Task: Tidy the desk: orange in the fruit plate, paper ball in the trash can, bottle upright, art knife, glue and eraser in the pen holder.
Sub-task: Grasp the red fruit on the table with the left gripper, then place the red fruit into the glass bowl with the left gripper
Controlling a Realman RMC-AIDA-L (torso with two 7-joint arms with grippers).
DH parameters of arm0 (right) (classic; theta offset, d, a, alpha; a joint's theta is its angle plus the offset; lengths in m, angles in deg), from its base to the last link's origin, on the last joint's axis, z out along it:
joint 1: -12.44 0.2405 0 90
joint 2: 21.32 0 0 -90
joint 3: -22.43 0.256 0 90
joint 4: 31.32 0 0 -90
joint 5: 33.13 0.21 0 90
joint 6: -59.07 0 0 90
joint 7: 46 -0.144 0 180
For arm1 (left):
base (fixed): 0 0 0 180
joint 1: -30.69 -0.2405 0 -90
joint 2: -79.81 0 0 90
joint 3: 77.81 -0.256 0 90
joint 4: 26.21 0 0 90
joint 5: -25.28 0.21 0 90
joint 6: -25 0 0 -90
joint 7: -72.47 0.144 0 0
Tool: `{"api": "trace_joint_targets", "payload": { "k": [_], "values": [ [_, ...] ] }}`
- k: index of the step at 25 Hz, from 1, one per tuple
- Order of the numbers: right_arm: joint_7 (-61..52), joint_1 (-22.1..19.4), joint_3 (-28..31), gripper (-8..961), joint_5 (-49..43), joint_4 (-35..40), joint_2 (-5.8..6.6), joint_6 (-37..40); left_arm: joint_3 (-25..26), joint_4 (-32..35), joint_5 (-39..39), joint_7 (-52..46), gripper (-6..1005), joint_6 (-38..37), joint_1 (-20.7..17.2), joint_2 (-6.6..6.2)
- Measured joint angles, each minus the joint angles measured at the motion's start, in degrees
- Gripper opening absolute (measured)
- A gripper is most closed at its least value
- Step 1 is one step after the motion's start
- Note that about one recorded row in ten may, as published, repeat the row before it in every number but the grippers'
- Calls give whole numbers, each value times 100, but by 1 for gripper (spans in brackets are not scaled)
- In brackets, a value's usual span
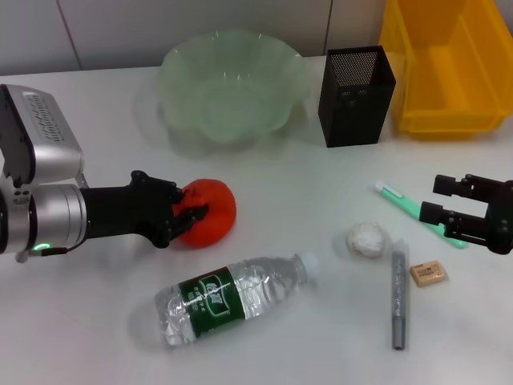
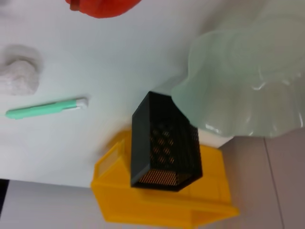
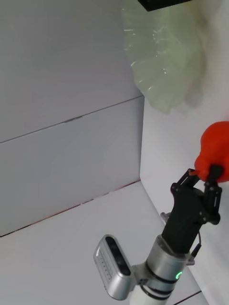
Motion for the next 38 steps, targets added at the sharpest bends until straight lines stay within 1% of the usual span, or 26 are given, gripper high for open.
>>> {"api": "trace_joint_targets", "payload": {
  "k": [4, 7, 10, 15, 16, 17, 18, 19, 20, 22, 24, 25, 26, 29, 31, 33, 35, 38],
  "values": [
    [1, -31, 0, 665, 0, 0, -2, -3, -60, 567, -3, -165, 199, -156, -181, 0],
    [2, -42, 0, 665, 0, 0, -2, -3, -129, 1099, -3, -269, 181, -147, -345, -11],
    [7, -47, 0, 665, 0, 0, -3, -3, -106, 1457, -3, -299, 169, -108, -420, -13],
    [48, -62, -1, 665, -1, -31, -12, -3, -72, 1691, -10, -305, 150, 116, -420, -7],
    [55, -63, -1, 665, -1, -45, -12, -3, -87, 1751, -52, -305, 146, 310, -409, 0],
    [58, -64, 0, 665, -2, -61, -12, -3, -87, 1751, -52, -305, 137, 310, -409, 0],
    [61, -64, -1, 665, -2, -70, -12, -3, -121, 1774, -171, -303, 128, 554, -393, 5],
    [63, -65, 0, 665, -2, -76, -12, -3, -135, 1775, -322, -273, 119, 734, -379, 6],
    [66, -65, -1, 665, -2, -80, -12, -3, -135, 1775, -322, -273, 110, 734, -379, 6],
    [69, -65, -1, 665, -2, -86, -12, -2, -138, 1765, -676, -191, 95, 1100, -353, 8],
    [70, -65, -1, 665, -2, -94, -11, 4, -138, 1750, -922, -87, 82, 1250, -342, 9],
    [70, -65, -1, 665, -2, -103, -11, 6, -138, 1750, -922, -87, 76, 1250, -342, 9],
    [72, -65, -1, 665, -2, -119, -9, 6, -138, 1695, -1384, 191, 70, 1417, -338, 11],
    [79, -64, -1, 665, -2, -155, -3, 5, -137, 1513, -2104, 621, 58, 1599, -326, 17],
    [80, -65, -1, 665, -3, -156, -3, 4, -137, 1345, -2447, 867, 58, 1664, -270, 18],
    [80, -64, -1, 665, -6, -157, -2, 2, -145, 1044, -2735, 1185, 59, 1748, -132, 24],
    [80, -65, -1, 665, -10, -158, -2, 1, -179, 823, -2851, 1349, 59, 1830, -16, 32],
    [80, -64, -1, 665, -23, -159, -3, 0, -367, 406, -2951, 1467, 59, 2105, 267, 36]
  ]
}}
